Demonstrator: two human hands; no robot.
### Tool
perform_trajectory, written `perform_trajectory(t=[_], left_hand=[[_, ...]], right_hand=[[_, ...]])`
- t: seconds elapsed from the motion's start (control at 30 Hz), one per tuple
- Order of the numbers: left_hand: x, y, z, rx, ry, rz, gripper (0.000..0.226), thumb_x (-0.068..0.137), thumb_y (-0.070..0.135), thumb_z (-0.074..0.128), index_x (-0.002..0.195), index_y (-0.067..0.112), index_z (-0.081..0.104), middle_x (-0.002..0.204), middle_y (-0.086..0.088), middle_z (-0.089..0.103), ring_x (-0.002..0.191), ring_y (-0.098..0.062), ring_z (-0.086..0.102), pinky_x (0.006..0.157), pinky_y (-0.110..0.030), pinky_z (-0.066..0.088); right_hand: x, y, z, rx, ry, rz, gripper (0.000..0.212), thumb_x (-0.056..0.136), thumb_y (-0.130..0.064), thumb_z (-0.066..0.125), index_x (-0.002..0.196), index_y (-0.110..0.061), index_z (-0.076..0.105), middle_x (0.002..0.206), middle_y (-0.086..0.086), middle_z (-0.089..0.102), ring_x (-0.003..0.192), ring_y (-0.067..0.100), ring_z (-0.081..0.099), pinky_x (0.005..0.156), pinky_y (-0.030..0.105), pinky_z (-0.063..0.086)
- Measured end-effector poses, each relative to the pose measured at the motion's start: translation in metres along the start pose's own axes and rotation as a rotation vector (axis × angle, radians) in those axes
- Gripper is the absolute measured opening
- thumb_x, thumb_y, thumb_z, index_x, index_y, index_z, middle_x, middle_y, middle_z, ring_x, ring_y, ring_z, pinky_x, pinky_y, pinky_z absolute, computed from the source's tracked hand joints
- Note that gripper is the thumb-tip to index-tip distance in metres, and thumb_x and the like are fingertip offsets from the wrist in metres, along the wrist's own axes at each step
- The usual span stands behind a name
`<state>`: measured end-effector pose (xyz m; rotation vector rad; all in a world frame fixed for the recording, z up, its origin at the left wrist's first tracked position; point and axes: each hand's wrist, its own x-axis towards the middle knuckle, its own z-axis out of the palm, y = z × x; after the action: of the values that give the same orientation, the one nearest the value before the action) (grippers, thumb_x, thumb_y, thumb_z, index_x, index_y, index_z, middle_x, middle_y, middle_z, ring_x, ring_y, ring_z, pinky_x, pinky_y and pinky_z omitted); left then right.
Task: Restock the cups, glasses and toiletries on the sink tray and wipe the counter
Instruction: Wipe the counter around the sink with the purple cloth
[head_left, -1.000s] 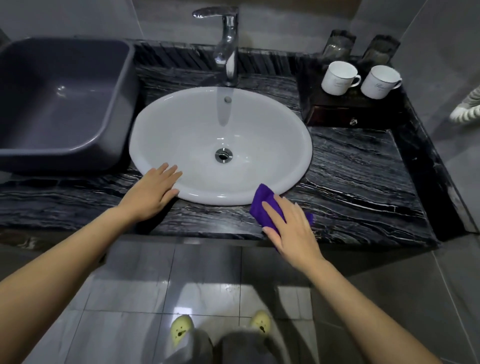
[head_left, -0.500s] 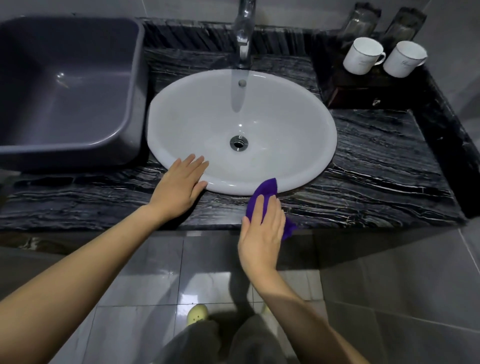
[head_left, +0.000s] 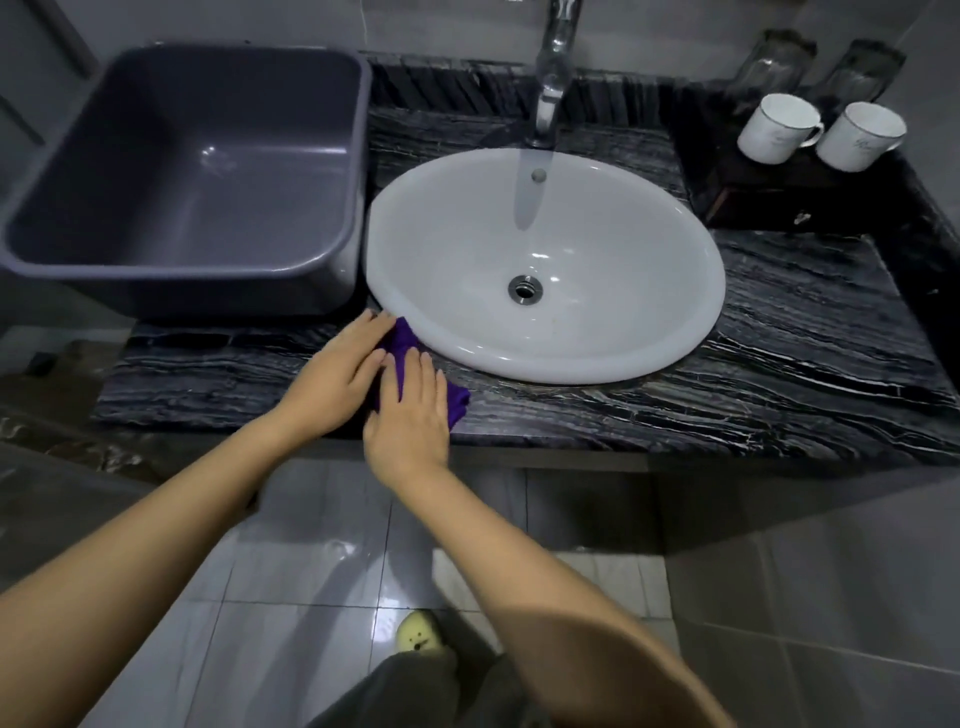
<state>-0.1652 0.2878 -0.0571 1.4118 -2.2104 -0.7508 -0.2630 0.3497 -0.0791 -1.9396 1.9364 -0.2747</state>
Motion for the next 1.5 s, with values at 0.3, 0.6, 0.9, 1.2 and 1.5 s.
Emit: perform_trajectory(t=[0.3,0.6,0.9,1.2,1.5], left_hand=[[-0.036,-0.031,-0.019,0.273,-0.091,0.056,0.062,0.080,0.004,0.061,0.138,0.010,0.040,0.145,-0.012,0.040,0.137,-0.026,0.032,0.116,-0.032,0.022],[-0.018,-0.029,-0.024,0.171,-0.141,0.009,0.054,0.068,0.014,0.066,0.120,0.011,0.053,0.132,-0.012,0.049,0.125,-0.028,0.041,0.107,-0.038,0.034],[-0.002,-0.024,-0.032,0.262,-0.195,-0.028,0.041,0.073,0.027,0.068,0.111,0.019,0.058,0.104,-0.009,0.054,0.104,-0.024,0.042,0.093,-0.033,0.035],[-0.010,-0.010,-0.072,-0.206,-0.053,-0.068,0.025,0.070,0.013,0.077,0.084,0.021,0.057,0.088,-0.001,0.062,0.080,-0.014,0.055,0.078,-0.031,0.044],[-0.021,0.000,-0.119,-0.310,0.206,-0.021,0.021,0.071,0.003,0.074,0.083,0.015,0.061,0.086,-0.003,0.064,0.076,-0.009,0.056,0.073,-0.020,0.043]], right_hand=[[-0.002,0.029,-0.051,-0.275,0.031,-0.289,0.077,0.076,-0.042,0.068,0.139,-0.012,0.036,0.139,0.012,0.042,0.124,0.031,0.041,0.099,0.039,0.034],[0.010,0.031,-0.067,-0.024,-0.205,-0.156,0.067,0.080,-0.035,0.067,0.138,-0.014,0.041,0.134,0.013,0.041,0.124,0.032,0.037,0.104,0.039,0.037],[0.021,0.025,-0.065,-0.314,-0.091,-0.114,0.053,0.085,-0.045,0.060,0.126,-0.012,0.051,0.125,0.011,0.051,0.116,0.032,0.042,0.092,0.040,0.037],[0.044,0.016,-0.102,-0.213,-0.049,-0.263,0.050,0.079,-0.046,0.067,0.120,-0.019,0.058,0.121,0.005,0.053,0.118,0.029,0.039,0.098,0.039,0.030],[0.059,-0.005,-0.143,0.160,0.057,-0.410,0.025,0.077,-0.028,0.074,0.099,-0.020,0.067,0.088,0.002,0.053,0.090,0.021,0.050,0.080,0.031,0.042]])
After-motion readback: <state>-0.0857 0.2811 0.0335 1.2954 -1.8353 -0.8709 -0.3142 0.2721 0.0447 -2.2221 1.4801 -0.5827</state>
